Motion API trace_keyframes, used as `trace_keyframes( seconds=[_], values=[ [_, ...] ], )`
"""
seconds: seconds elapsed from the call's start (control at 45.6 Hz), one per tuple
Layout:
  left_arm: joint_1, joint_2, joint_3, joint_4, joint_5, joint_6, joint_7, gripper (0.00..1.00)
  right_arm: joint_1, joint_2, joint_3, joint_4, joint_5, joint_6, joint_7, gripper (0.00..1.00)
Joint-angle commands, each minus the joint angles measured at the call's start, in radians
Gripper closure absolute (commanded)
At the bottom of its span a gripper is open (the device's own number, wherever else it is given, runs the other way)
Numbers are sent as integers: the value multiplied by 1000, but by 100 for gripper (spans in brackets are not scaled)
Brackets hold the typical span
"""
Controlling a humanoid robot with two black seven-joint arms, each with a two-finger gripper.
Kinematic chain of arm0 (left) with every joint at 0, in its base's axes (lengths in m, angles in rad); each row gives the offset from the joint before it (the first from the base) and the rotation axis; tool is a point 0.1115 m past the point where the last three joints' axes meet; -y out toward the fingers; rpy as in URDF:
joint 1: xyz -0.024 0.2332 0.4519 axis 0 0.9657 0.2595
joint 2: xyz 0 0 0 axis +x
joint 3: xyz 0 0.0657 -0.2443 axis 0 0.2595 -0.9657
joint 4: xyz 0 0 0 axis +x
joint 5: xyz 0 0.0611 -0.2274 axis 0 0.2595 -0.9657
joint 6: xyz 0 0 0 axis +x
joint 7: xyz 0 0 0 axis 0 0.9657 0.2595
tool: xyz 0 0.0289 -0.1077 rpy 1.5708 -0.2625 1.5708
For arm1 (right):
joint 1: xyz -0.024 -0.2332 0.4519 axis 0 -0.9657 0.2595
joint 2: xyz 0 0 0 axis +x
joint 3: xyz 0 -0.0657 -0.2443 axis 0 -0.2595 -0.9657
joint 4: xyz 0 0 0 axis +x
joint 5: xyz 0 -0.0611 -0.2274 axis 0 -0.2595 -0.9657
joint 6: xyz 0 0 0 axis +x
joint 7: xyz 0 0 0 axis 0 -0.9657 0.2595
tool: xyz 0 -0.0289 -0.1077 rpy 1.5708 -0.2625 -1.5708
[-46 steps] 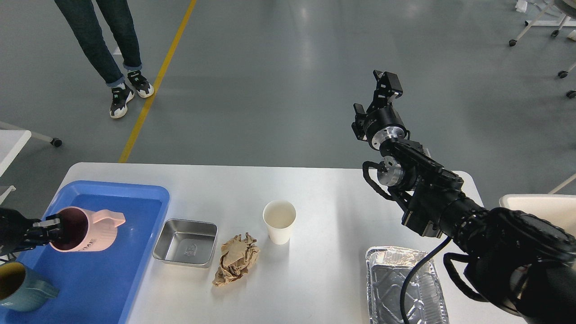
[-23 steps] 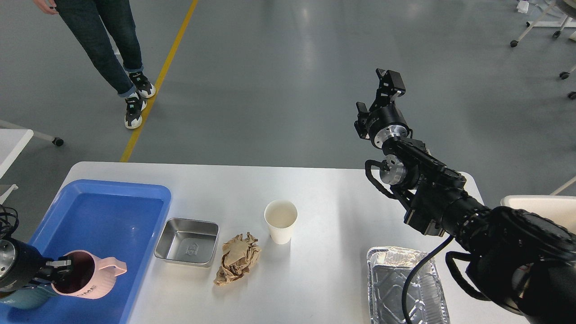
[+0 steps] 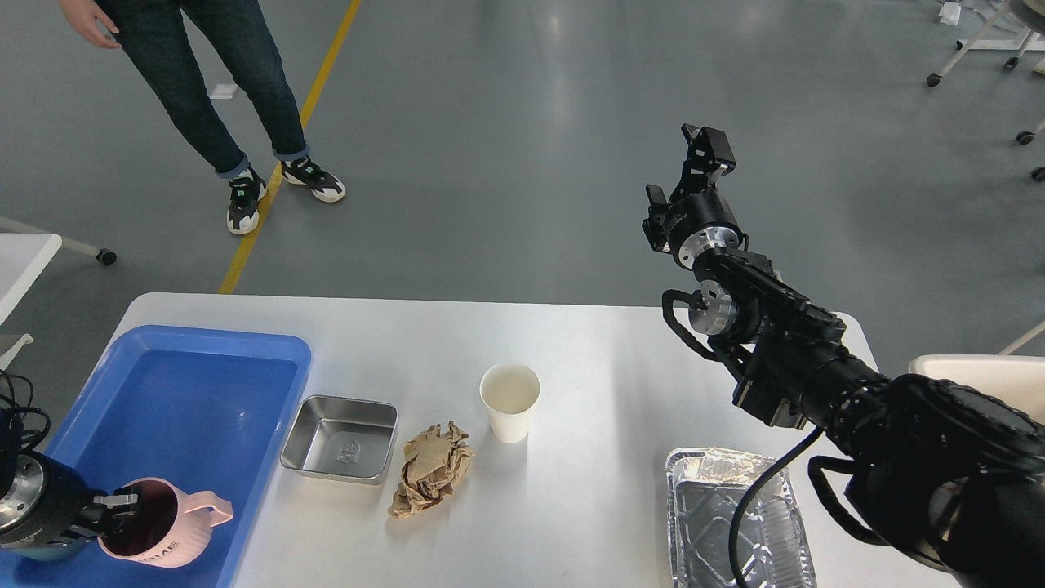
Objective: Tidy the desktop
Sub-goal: 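Lower the pink mug into the blue tub and release, then raise the left gripper away from the mug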
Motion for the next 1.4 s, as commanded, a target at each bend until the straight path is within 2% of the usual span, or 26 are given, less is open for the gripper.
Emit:
trace_keyframes(
  seconds=[0.0, 0.154, 0.241, 0.307, 0.417, 0.527, 0.614, 0.658, 0.987, 1.185, 1.382],
  values=[
    [0, -15, 11, 10, 13, 0, 2, 99, 0, 0, 0, 0, 0, 0, 0, 0],
    [-3, -26, 11, 16, 12, 0, 0, 87, -2, 2, 0, 0, 0, -1, 0, 0],
    [-5, -24, 8, 16, 7, 0, 0, 76, 0, 3, 0, 1, 0, -2, 0, 0],
    [-5, -26, 1, 16, 4, 0, -1, 63, 0, 5, 0, 1, 0, -2, 2, 0],
    [-9, -23, -6, 18, 3, 0, -3, 53, 0, 6, 2, 1, 0, -2, 0, 0],
    [-15, -12, -12, 18, -19, 0, -6, 36, 0, 5, 0, 0, -1, -5, 0, 0],
    [-15, 2, -35, 30, -88, 0, -12, 10, 0, 5, 0, 1, 0, -8, 0, 0],
    [-17, 19, -57, 41, -137, 0, -12, 3, 0, 3, 0, 0, -1, -8, 0, 0],
    [-90, 66, -184, 65, -237, 0, -1, 3, 26, 9, 0, 0, 0, -15, 0, 0],
    [-101, 49, -273, 73, -313, 0, -4, 3, 26, 9, 0, 1, 0, -25, 0, 0],
    [-115, -21, -330, 134, -386, 0, -18, 3, 26, 11, 0, 1, 0, -26, 0, 0]
  ],
)
